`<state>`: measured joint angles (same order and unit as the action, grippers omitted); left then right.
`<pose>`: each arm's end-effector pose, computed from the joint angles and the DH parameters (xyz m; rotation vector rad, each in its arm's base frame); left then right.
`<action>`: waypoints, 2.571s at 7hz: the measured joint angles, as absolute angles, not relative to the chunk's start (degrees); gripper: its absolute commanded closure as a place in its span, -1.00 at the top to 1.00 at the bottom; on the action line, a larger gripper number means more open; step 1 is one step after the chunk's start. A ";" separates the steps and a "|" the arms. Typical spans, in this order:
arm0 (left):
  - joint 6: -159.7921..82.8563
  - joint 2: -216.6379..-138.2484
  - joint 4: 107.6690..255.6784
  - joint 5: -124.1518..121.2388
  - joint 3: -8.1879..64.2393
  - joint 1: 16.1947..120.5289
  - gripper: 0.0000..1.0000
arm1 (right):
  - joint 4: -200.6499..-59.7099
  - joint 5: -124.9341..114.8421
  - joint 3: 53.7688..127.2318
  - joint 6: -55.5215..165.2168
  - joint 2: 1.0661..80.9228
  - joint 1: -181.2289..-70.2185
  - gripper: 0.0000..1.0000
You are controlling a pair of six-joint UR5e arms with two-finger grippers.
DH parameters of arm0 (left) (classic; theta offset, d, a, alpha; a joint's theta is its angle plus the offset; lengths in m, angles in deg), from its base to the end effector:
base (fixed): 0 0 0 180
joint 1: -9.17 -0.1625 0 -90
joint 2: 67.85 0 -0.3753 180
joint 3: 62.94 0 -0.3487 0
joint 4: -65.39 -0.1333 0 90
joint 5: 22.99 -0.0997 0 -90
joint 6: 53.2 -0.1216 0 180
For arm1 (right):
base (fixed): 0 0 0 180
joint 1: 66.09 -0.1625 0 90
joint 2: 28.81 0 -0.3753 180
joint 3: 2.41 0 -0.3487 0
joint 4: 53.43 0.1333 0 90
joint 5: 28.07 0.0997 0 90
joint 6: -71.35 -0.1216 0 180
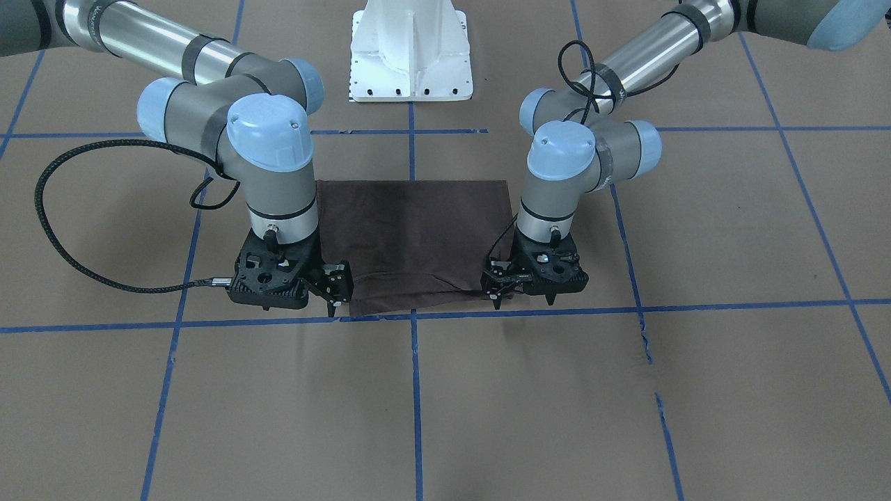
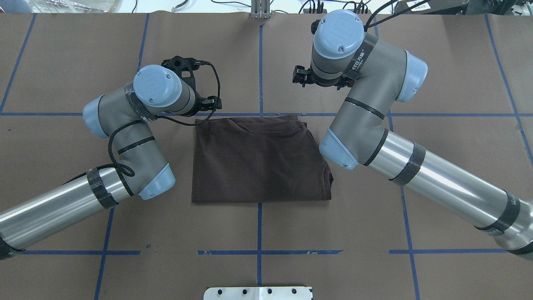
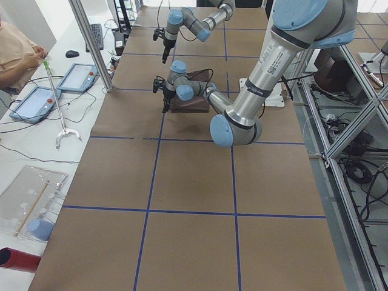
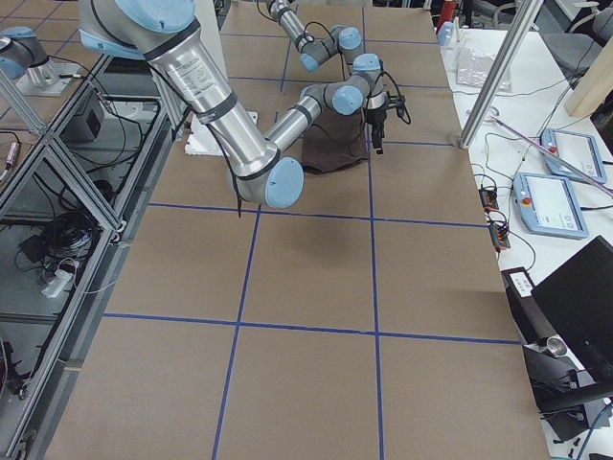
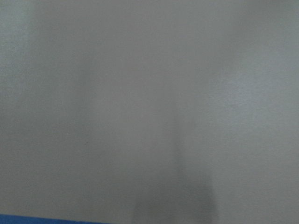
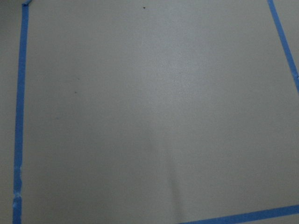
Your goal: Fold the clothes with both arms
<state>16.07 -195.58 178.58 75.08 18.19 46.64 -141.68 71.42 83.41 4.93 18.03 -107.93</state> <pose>0.4780 -0.5128 0.2864 0.3272 0.8577 -0.2074 -0.4323 -0.5390 0.2427 0.2504 -0.6842 0.2457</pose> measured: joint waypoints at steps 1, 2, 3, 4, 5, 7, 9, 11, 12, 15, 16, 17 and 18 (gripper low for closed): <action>16.30 -195.37 178.53 75.57 19.15 46.35 1.00 | -141.69 71.42 83.43 4.92 18.06 -107.93 1.00; 16.34 -194.91 178.57 75.58 19.28 45.80 1.00 | -141.71 71.42 83.46 4.92 18.12 -107.93 1.00; 16.13 -193.95 178.79 75.41 19.01 45.30 1.00 | -141.70 71.42 83.45 4.94 18.14 -107.89 1.00; 15.83 -192.82 179.03 75.25 18.72 45.06 1.00 | -141.68 71.40 83.41 4.92 18.14 -107.87 1.00; 14.18 -192.22 179.05 75.13 18.54 45.10 1.00 | -141.68 71.34 83.38 4.91 18.14 -107.86 1.00; 7.69 -190.81 179.02 74.04 18.50 45.75 1.00 | -141.68 71.24 83.38 4.85 18.22 -107.79 1.00; 2.49 -189.35 179.09 72.97 18.65 47.88 1.00 | -141.65 71.17 83.37 4.84 18.37 -107.70 1.00; -1.02 -188.90 178.92 74.06 20.71 50.60 1.00 | -142.05 71.81 83.63 5.13 18.35 -107.86 1.00; -2.16 -188.47 178.45 76.02 23.29 51.91 1.00 | -143.93 72.67 84.70 6.32 18.32 -108.48 1.00; -13.17 -181.13 168.11 81.67 39.67 57.13 1.00 | -156.86 80.89 99.63 21.57 25.61 -116.18 1.00; -20.69 -175.71 164.79 84.68 46.05 61.11 1.00 | -159.35 85.21 105.32 30.32 31.38 -120.90 1.00; -31.05 -169.13 163.35 88.46 50.84 67.09 1.00 | -160.20 89.60 108.98 41.52 38.39 -127.03 1.00; -42.70 -163.17 162.81 92.80 52.94 74.66 1.00 | -160.31 93.76 110.23 54.57 45.77 -134.41 1.00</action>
<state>-42.70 -163.17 162.81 92.80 52.94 74.66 -160.31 93.76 110.23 54.57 45.77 -134.41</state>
